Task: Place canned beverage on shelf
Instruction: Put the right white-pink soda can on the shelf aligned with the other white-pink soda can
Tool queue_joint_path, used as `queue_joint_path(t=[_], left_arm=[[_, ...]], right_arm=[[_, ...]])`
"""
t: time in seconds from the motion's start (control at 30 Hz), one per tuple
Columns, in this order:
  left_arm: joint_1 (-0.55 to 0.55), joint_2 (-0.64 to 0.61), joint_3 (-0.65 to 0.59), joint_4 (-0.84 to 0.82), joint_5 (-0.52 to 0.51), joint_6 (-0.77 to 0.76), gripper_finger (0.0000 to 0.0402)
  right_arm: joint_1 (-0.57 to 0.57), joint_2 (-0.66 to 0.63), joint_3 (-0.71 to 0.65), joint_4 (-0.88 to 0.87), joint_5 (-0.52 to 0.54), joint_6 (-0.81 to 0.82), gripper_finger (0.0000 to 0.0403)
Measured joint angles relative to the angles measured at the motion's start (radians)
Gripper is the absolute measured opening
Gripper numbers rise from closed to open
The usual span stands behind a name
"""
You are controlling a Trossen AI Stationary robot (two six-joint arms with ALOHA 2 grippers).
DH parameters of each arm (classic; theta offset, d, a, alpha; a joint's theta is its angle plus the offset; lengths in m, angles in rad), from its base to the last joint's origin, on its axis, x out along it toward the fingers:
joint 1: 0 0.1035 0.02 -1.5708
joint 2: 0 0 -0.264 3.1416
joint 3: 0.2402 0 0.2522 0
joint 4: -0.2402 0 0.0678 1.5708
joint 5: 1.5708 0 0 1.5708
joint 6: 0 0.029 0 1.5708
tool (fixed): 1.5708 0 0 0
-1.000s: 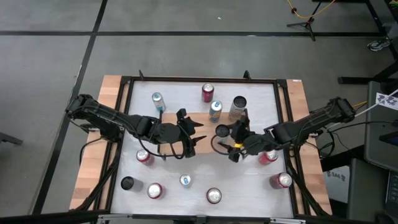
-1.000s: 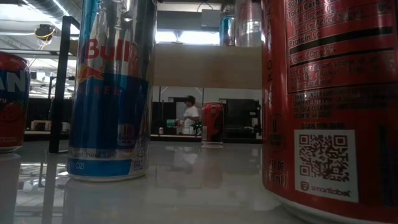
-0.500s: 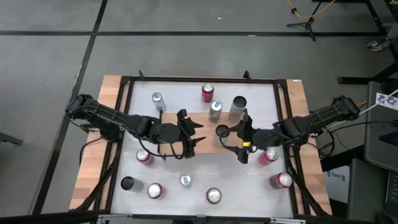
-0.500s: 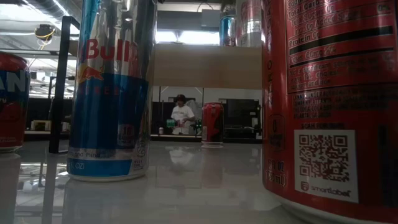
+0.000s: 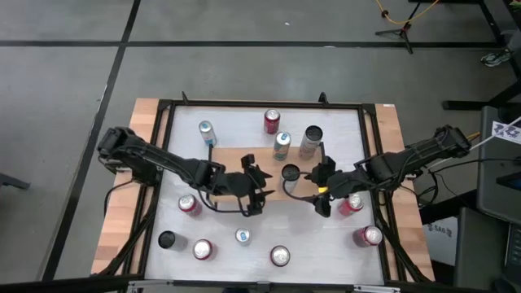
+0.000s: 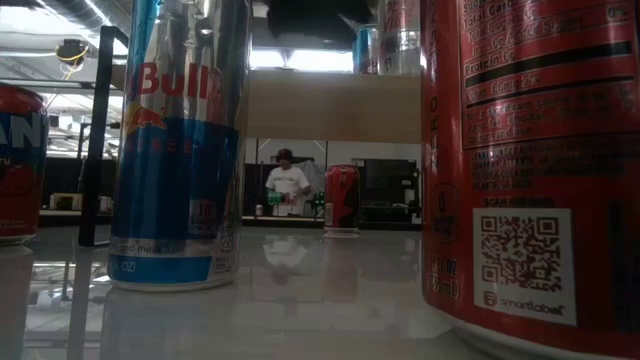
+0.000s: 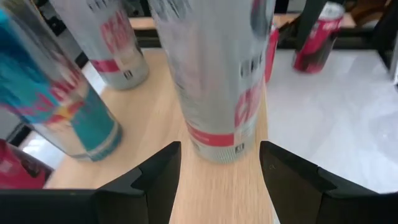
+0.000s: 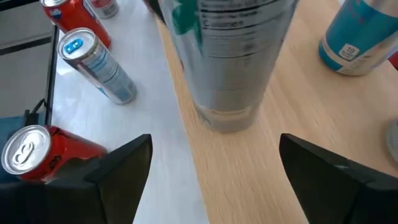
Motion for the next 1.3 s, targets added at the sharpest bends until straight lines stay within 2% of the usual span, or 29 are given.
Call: queue_joint_path(t=[0.27,1.3], left_arm=[[0.002,0.061,-0.001,0.078,-0.004,0.004,0.0211],[0.051,0.062,-0.001,0.201,0.025,-0.006,0.0211]], right_arm=[[-0.001,0.029,0.000,0.000,0.004,-0.026,0.0342],[-0.001,0.052,0.000,0.004,-0.026,-0.023,0.0342]])
